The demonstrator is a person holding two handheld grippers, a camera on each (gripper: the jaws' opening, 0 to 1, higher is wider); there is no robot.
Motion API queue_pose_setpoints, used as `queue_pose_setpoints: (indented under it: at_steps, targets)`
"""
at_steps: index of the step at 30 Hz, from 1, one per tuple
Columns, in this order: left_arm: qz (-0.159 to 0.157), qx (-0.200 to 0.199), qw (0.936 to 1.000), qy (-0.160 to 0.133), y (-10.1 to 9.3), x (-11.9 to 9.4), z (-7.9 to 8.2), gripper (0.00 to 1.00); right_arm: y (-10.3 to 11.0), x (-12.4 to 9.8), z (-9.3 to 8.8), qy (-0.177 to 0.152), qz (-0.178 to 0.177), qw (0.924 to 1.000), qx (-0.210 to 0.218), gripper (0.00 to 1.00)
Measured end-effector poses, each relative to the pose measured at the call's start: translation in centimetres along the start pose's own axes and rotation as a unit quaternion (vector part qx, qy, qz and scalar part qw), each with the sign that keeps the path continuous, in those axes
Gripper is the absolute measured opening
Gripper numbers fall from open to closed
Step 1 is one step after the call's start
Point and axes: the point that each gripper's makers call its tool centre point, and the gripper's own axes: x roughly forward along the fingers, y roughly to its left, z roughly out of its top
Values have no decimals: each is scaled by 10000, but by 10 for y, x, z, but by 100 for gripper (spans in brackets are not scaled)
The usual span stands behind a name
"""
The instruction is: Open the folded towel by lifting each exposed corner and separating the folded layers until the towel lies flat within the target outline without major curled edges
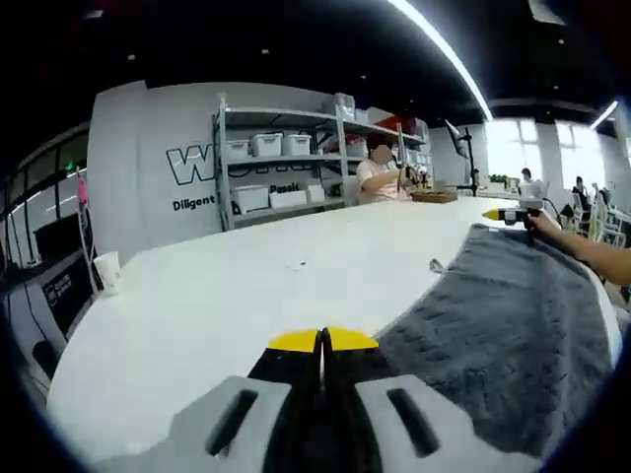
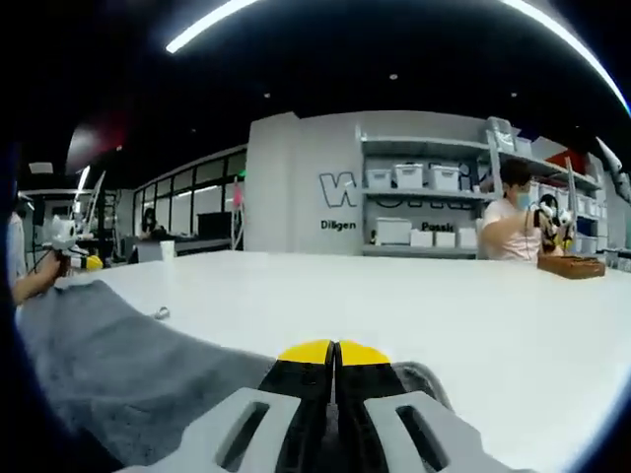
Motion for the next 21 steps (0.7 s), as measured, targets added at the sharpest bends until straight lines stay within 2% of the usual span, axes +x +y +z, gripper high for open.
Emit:
queue_pose_setpoints:
  at_steps: [2, 3, 4, 7, 11, 15, 18, 21]
  targets:
    - [-18, 166, 9994, 303, -1, 0, -10, 1, 0, 1, -7, 214, -46, 9997, 101, 0]
    - [119, 345, 9983, 459, 2, -1, -13, 1, 0, 2, -6, 232, -45, 9997, 12, 0]
    - [183, 516, 9973, 493, 4, 0, -14, 1, -1, 0, -7, 353, -122, 9985, -402, 0]
    - [342, 851, 9934, 681, 7, -1, -18, 1, 1, -2, -10, 530, -214, 9952, -791, 0]
    - [338, 916, 9915, 858, 9, -1, -25, 1, 4, -1, -20, 747, -156, 9940, -780, 0]
    - [322, 827, 9925, 842, 10, -4, -23, 1, -1, 0, -28, 1033, -236, 9889, -1039, 0]
    - [369, 807, 9922, 873, 14, -5, -24, 1, 0, -2, -28, 1042, -241, 9890, -1022, 0]
    - [405, 695, 9924, 934, 17, -11, -25, 0, -2, -2, -35, 1215, -251, 9851, -1191, 0]
